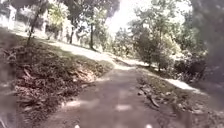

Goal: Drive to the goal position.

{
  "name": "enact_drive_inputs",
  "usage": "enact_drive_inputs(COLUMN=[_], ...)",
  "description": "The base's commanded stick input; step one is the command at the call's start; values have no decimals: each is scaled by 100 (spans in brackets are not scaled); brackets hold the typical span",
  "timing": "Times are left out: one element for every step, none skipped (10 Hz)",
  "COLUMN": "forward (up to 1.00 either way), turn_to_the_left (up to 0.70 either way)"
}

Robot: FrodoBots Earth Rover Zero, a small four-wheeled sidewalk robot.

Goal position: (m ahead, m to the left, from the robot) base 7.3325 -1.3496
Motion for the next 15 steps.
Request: enact_drive_inputs(forward=[100, 100, 100, 100, 100, 100, 100, 100, 100, 100, 100, 100, 100, 100, 100], turn_to_the_left=[0, 0, 0, 0, 0, 0, 0, 0, 0, 0, 0, 0, 0, 0, 0])
